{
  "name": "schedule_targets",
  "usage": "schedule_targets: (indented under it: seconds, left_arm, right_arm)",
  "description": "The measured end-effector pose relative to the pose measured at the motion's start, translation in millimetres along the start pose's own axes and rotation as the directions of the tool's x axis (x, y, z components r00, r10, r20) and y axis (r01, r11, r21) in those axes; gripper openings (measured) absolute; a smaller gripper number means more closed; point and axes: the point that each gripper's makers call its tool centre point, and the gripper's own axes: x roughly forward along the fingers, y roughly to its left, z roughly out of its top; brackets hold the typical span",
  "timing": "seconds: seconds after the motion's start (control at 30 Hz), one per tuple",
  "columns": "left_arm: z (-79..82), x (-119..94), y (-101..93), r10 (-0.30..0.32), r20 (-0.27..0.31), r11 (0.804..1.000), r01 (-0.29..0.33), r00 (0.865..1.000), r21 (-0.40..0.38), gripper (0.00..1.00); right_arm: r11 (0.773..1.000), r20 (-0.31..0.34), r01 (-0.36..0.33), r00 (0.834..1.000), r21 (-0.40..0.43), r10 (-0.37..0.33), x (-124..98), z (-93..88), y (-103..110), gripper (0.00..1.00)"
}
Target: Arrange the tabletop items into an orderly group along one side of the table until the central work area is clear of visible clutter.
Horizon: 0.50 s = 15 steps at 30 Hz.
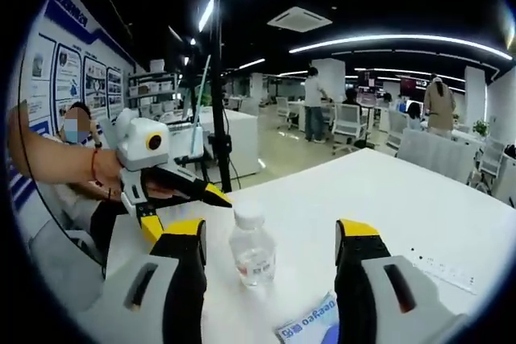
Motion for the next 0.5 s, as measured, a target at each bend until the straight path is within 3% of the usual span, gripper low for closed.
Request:
schedule_targets:
  seconds: [0.33,0.5]
  left_arm:
    - [-4.6,-20,-8.8,0.021,-0.004,1.000,-0.021,1.000,-0.007,0.81]
    - [-8.3,-27,-12.7,0.026,-0.013,1.000,-0.026,1.000,-0.010,0.81]
  right_arm:
    - [0.995,-0.046,-0.060,0.997,0.077,0.063,-6,-25.0,16,0.63]
    - [0.992,-0.096,-0.103,0.989,0.074,0.110,-9,-38.8,24,0.62]
